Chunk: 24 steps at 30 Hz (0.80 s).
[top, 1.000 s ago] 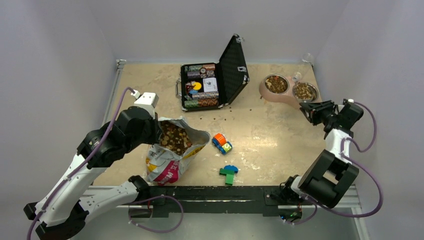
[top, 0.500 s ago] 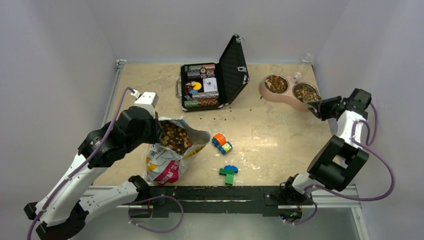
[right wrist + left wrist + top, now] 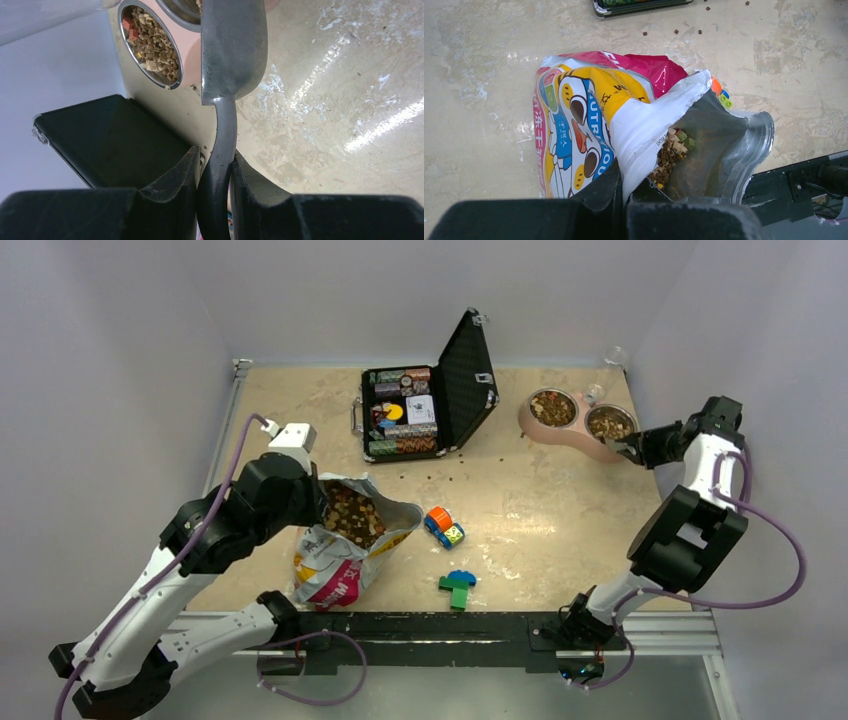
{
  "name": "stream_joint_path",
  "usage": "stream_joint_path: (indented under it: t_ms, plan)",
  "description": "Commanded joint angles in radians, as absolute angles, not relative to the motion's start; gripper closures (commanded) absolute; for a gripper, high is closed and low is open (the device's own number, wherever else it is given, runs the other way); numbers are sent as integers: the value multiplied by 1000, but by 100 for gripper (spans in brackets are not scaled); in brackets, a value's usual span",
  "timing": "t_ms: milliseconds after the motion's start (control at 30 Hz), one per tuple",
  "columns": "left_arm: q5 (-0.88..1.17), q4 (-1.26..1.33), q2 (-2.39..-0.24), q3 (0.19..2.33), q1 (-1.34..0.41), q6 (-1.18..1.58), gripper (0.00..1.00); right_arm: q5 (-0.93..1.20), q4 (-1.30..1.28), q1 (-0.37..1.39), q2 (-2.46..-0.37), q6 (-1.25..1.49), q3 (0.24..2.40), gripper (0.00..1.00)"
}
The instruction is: Serve the pet food
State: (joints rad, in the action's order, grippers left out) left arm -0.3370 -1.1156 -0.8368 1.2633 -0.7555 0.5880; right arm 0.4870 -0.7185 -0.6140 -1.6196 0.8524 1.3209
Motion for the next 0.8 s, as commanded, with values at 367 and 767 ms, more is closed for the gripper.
stream_joint_path:
  t_ms: [367, 767]
  plan:
    - [-380, -979, -836, 1309, -761, 619, 100, 365, -1038, -561, -1781, 971, 1678, 100]
    - [-389, -984, -847, 1338, -761, 587, 100, 413, -1061, -549, -1822, 1053, 1757, 100]
